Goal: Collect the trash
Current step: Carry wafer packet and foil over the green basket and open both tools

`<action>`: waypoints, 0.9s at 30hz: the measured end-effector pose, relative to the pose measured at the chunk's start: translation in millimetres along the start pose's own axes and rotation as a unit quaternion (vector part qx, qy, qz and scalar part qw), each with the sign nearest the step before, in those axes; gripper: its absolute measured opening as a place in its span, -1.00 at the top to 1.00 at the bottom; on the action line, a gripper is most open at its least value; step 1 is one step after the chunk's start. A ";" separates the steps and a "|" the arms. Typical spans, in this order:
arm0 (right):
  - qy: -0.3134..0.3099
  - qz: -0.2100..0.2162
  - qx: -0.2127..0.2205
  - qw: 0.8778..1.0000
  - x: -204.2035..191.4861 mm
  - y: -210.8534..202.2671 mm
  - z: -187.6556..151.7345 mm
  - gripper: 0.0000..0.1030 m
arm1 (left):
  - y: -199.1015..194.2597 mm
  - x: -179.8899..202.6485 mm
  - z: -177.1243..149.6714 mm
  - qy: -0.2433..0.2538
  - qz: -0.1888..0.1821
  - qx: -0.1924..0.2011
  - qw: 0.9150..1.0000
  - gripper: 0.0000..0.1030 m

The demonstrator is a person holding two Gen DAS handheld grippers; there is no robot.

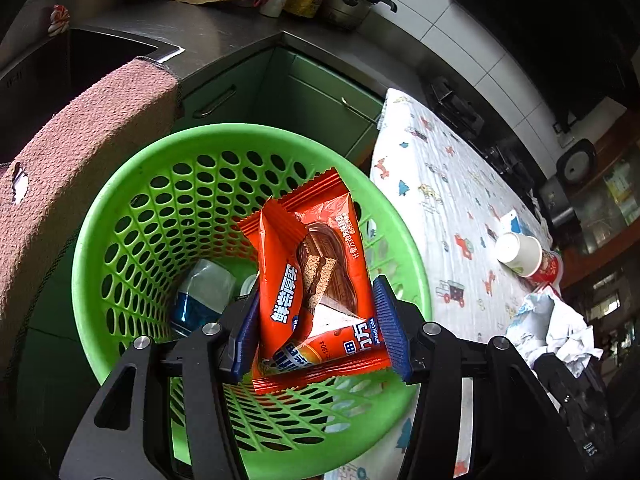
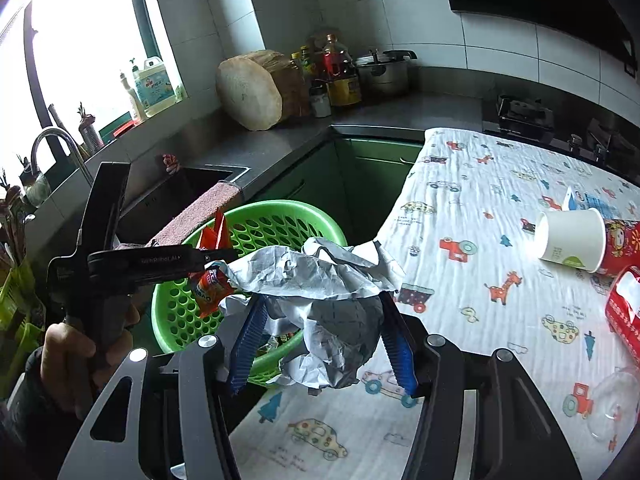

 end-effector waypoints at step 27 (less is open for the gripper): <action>0.069 0.084 -0.030 0.994 -24.3 78.2 15.7 -0.62 | -21.7 -55.3 2.0 -0.058 0.013 0.024 0.998 -0.57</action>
Point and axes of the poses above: each gripper's, at about its wrist camera, not at the fingertips, and y roughly the way its jaws point, x to its right, z to its top, the point moved 4 cm from there along y, roughly the way its jaws point, and after that the axes turned 5 degrees about z, right-handed, at the moved point
